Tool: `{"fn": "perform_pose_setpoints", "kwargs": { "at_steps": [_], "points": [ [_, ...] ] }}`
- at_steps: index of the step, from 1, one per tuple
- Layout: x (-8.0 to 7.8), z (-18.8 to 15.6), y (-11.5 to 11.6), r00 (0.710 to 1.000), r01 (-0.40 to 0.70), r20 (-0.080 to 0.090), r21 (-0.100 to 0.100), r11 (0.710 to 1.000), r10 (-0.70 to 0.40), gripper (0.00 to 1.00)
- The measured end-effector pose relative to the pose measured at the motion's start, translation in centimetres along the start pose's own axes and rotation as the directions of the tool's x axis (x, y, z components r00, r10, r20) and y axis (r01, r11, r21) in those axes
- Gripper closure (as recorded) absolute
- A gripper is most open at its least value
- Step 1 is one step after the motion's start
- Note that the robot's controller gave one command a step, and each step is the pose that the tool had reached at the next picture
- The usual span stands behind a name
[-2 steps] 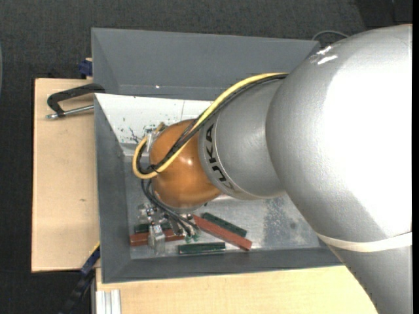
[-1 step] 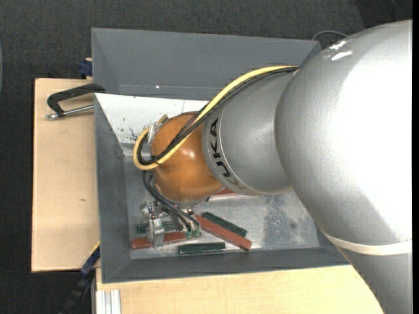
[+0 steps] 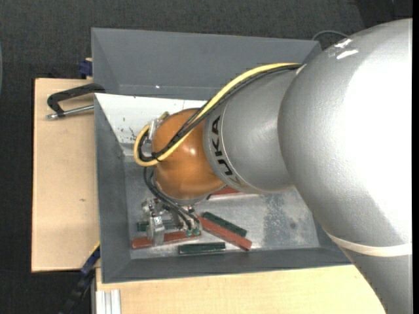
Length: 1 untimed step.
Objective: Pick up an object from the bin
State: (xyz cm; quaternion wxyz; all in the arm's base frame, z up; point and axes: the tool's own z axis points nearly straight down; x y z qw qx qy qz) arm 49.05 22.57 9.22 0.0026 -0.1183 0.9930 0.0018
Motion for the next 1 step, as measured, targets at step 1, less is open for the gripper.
{"fn": "perform_pose_setpoints", "kwargs": {
  "at_steps": [1],
  "points": [
    [0.67, -15.5, -3.98, 1.0, -0.001, 0.001, 0.002, 1.0, 0.001, 1.0]
  ]
}}
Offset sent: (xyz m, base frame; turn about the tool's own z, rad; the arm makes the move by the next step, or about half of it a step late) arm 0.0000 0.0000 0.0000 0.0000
